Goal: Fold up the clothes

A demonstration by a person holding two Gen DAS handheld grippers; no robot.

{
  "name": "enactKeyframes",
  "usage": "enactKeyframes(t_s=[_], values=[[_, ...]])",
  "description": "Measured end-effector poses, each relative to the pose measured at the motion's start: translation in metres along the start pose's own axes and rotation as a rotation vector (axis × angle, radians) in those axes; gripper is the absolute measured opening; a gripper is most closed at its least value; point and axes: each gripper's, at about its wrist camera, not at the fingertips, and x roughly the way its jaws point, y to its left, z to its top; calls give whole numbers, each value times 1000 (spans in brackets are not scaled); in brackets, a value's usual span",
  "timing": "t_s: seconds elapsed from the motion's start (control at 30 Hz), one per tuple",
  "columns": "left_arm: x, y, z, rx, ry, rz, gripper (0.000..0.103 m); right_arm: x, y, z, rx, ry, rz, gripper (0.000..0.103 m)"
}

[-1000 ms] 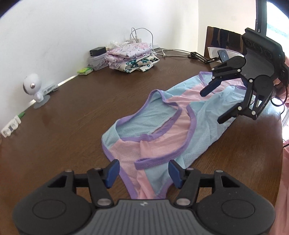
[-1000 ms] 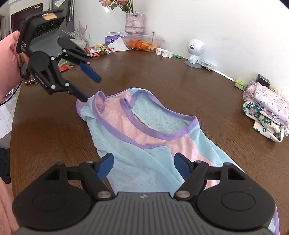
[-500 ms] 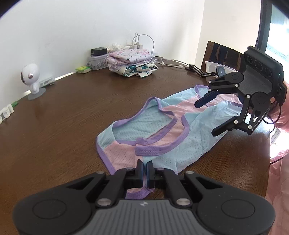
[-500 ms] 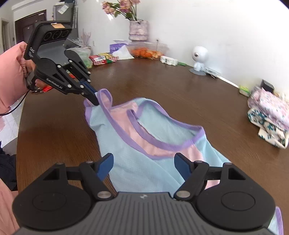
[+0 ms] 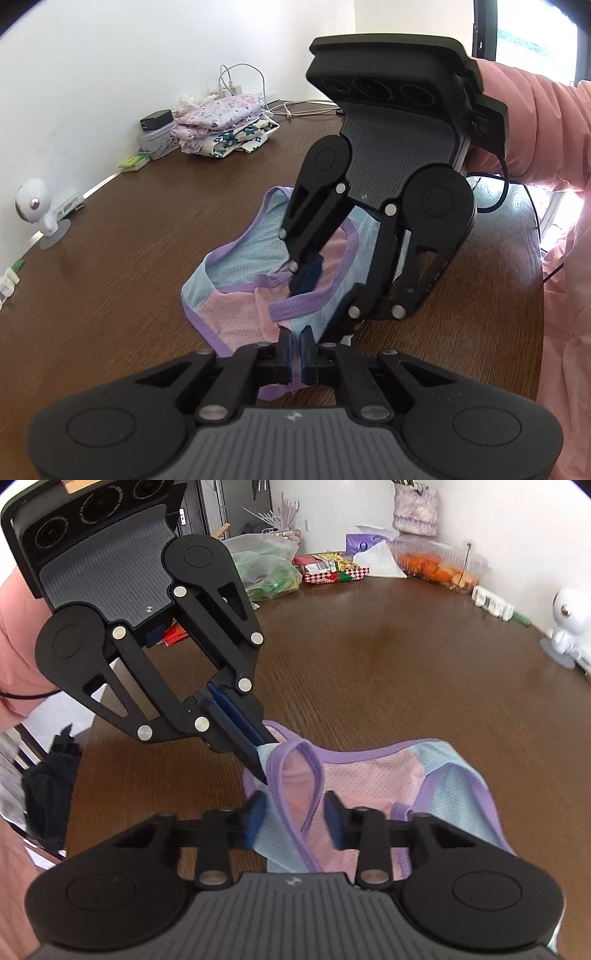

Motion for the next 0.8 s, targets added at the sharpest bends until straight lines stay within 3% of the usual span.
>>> enactKeyframes(t_s=[0.1, 0.2, 0.33, 0.53, 0.57, 0.67, 0.8], values=[[5, 13, 3, -24, -1, 28, 15, 0, -16, -3, 120, -31, 58, 13], [9, 28, 6, -93, -29, 120, 52, 3, -38, -6, 289, -62, 96, 13], [1, 41, 0, -205, -113, 183, 54, 9, -61, -15, 490, -99, 103, 13], [-2, 38, -10, -307, -146, 212, 53, 16, -80, -26, 605, -121, 89, 13], [-1, 35, -11, -314, -145, 206, 53, 16, -82, -26, 610, -125, 95, 16], [4, 27, -14, -325, -132, 214, 52, 8, -83, -26, 604, -163, 85, 44], [7, 24, -18, -368, -150, 226, 45, -23, -85, -34, 602, -247, 16, 56]])
